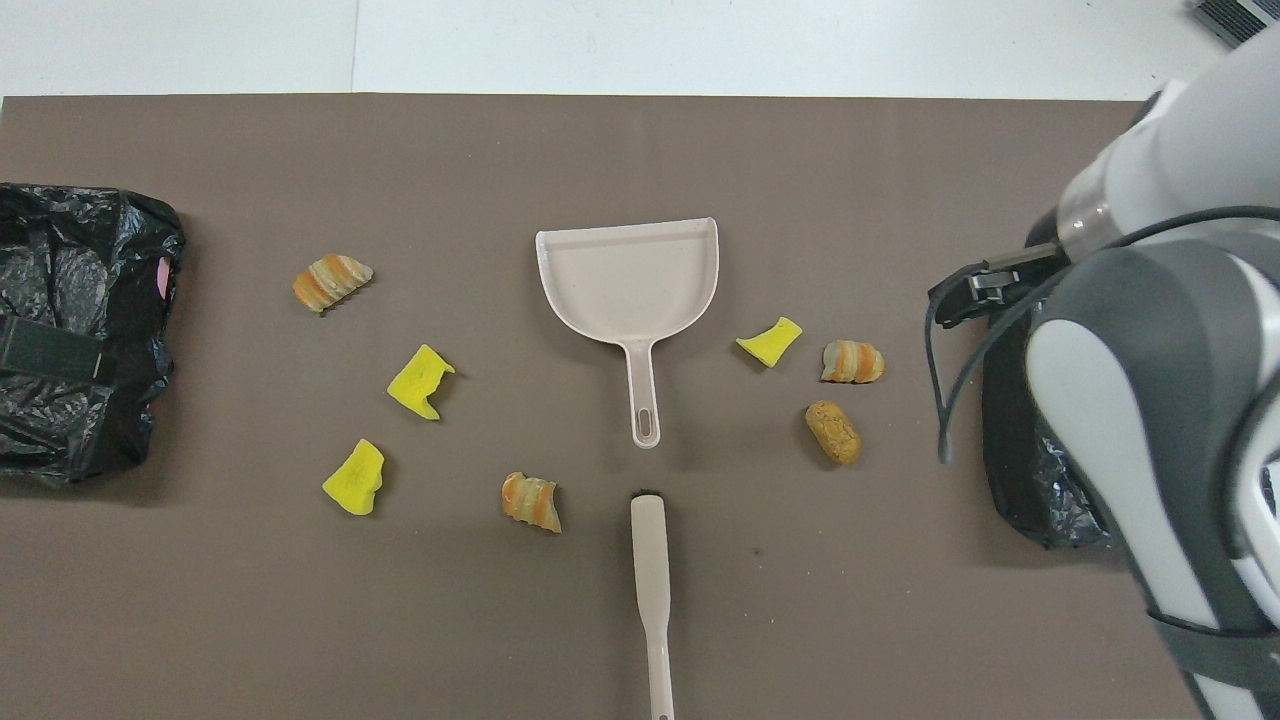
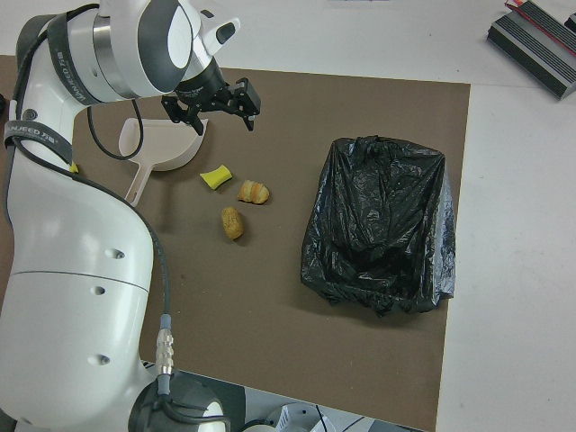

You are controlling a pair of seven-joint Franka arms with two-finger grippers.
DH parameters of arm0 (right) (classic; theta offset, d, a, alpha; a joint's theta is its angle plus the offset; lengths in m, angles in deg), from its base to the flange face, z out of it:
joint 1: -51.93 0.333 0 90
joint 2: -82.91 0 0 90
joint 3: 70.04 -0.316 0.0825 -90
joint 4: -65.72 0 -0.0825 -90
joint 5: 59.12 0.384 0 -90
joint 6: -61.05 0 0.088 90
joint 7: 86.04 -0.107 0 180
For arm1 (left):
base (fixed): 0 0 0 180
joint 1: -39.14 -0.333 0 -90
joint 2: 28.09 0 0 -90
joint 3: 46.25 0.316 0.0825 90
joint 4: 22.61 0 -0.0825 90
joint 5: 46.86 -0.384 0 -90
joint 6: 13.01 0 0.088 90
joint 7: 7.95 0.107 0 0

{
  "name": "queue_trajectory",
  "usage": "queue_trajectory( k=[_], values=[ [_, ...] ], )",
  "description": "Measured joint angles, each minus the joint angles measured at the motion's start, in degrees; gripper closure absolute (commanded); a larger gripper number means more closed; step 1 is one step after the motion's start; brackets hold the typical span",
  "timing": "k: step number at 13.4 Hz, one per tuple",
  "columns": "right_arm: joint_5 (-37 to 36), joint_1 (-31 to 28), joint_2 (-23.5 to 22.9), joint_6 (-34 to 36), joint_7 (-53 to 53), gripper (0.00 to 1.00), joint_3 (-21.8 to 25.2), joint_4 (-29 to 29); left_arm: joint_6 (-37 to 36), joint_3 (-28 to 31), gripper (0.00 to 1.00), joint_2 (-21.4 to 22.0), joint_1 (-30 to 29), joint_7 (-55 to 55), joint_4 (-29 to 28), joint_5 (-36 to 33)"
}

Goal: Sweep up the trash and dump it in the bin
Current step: 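Reach the right gripper to the beige dustpan handle and grasp it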

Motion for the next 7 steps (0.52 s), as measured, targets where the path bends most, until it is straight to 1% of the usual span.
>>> queue_trajectory(
  k=[4,6,7],
  values=[
    [0.8,6.3,-8.6,-5.0,-12.3,0.00,-0.4,4.0,0.0,0.0,0.00,0.0,0.0,0.0,0.0,0.0],
    [3.4,8.0,-11.7,-8.0,-17.7,0.00,-1.0,4.5,0.0,0.0,0.00,0.0,0.0,0.0,0.0,0.0],
    [4.1,8.9,-12.7,-9.1,-18.8,0.00,-1.2,4.6,0.0,0.0,0.00,0.0,0.0,0.0,0.0,0.0]
  ],
)
